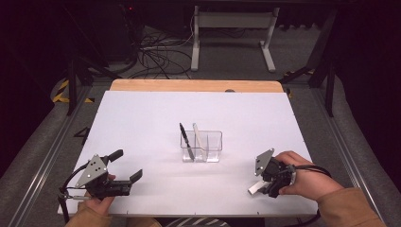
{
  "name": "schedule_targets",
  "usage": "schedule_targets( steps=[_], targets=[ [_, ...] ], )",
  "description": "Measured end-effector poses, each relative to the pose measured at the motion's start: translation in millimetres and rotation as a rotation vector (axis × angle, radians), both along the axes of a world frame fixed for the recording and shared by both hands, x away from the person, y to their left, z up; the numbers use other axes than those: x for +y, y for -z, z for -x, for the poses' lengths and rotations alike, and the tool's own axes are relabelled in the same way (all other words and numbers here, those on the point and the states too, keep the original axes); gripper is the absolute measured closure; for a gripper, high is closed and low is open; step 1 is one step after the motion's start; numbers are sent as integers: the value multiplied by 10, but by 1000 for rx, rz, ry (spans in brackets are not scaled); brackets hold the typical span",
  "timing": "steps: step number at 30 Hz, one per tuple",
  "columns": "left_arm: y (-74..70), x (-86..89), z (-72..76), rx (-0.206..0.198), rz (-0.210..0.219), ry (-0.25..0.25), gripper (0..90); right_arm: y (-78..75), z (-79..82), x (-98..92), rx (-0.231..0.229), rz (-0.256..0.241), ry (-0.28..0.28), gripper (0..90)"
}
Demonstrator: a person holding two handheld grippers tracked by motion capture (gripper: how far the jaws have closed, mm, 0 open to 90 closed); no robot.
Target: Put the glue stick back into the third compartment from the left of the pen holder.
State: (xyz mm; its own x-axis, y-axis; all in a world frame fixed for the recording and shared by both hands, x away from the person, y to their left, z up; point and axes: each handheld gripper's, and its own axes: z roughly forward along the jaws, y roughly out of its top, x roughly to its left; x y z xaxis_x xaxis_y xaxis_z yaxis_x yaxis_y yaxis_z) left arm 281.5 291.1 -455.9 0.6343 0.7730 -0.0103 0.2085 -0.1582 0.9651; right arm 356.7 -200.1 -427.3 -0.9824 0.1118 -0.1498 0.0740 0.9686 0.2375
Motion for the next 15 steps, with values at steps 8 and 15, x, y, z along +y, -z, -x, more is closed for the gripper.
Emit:
schedule_targets(
  steps=[8, 15],
  targets=[
    [1, 7, 10, 2, -1, -2, 41, 79, -43, 7, -2, 88, -96, 379],
    [4, 9, 10, 2, 2, -2, 41, 139, -48, 46, 6, 113, -142, 405]
  ],
)
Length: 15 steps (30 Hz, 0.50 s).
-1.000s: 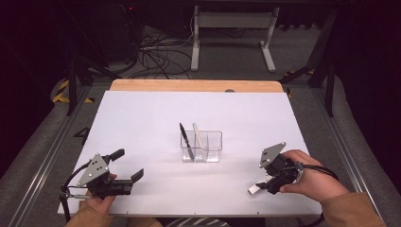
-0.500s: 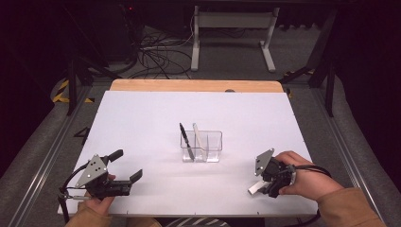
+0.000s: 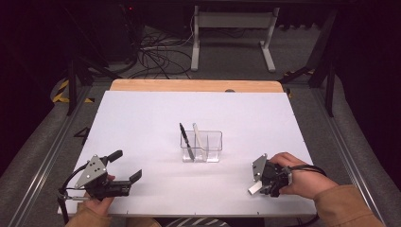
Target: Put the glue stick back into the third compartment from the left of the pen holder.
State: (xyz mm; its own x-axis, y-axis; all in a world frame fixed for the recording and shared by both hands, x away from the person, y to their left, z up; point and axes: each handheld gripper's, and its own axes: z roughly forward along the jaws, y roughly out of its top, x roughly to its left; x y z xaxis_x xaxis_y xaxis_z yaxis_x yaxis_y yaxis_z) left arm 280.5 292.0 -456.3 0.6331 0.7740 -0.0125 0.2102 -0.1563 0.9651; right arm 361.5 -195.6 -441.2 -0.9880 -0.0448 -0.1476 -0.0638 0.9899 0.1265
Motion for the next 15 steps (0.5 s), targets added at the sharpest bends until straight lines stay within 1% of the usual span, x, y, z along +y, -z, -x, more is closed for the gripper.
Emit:
schedule_targets(
  steps=[2, 3, 6, 8, 10, 11, 15],
  targets=[
    [0, 0, 1, 0, -1, 0, 41, 8, -8, 10, 6, -2, -7, 417],
    [0, -1, 2, 0, 0, 0, 41, 13, 0, 14, 9, 4, -2, 431],
    [0, -2, 1, 0, 0, 1, 41, 49, -4, 28, 17, 23, -11, 451],
    [0, -2, 1, 0, 0, 1, 41, 70, -16, 38, 17, 27, -26, 457],
    [0, -1, 1, 0, -1, 0, 41, 77, -15, 50, 21, 34, -29, 465],
    [0, -2, 0, 0, 0, 1, 41, 82, -11, 51, 20, 29, -30, 471],
    [1, -3, 0, 1, -1, 1, 41, 71, -8, 66, 26, 45, -53, 505]
  ],
)
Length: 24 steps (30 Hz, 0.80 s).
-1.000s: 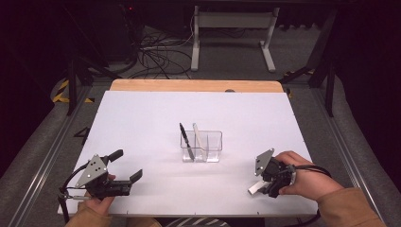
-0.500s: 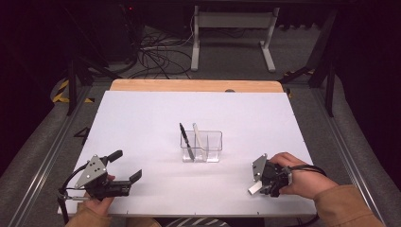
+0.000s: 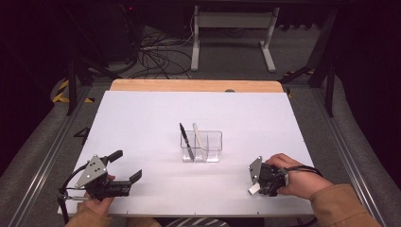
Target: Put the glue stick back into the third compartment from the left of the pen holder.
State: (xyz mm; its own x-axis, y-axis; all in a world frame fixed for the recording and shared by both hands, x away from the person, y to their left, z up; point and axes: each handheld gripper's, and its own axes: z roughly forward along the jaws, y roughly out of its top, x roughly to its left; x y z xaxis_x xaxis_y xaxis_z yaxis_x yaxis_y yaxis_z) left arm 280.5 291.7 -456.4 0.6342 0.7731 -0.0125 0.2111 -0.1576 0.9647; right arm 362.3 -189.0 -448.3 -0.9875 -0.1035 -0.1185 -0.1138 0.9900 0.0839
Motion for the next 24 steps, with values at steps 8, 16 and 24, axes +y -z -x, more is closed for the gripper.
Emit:
schedule_targets(
  steps=[8, 16, 24],
  targets=[
    [0, 1, 0, -1, 0, 0, 41, -1, 2, 26, 13, 17, -43, 560],
    [1, -1, 0, 0, 0, 1, 41, 6, 18, 39, 21, 20, -57, 612],
    [1, -2, -1, 1, 0, 0, 41, -2, 25, 44, 39, 37, -84, 688]
  ],
)
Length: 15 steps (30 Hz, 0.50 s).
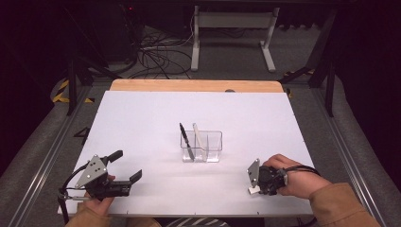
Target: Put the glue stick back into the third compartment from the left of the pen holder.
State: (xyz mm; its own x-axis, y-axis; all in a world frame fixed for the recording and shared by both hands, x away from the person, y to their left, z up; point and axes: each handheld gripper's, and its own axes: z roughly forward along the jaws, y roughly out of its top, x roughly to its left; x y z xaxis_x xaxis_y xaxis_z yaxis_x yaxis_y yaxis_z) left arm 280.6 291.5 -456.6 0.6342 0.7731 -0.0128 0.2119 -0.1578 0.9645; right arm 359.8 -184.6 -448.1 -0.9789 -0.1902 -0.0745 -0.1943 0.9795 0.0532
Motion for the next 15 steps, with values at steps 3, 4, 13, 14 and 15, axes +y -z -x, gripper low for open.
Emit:
schedule_targets(
  steps=[3, 4, 13, 14, 15],
  targets=[
    [0, 2, 0, 0, 1, 0, 41, -4, 14, 9, -2, 9, 0, 698],
    [0, 2, 0, 0, 1, 0, 41, -2, 14, 10, -1, 8, 1, 699],
    [-2, -4, -1, 0, 0, 4, 40, -77, 23, 18, -23, 9, 18, 702],
    [-4, -8, -2, -1, 1, 6, 38, -97, 24, 21, -26, 3, 21, 702],
    [-4, -17, -2, 1, 6, 11, 34, -115, 27, 21, -36, -8, 26, 702]
  ],
)
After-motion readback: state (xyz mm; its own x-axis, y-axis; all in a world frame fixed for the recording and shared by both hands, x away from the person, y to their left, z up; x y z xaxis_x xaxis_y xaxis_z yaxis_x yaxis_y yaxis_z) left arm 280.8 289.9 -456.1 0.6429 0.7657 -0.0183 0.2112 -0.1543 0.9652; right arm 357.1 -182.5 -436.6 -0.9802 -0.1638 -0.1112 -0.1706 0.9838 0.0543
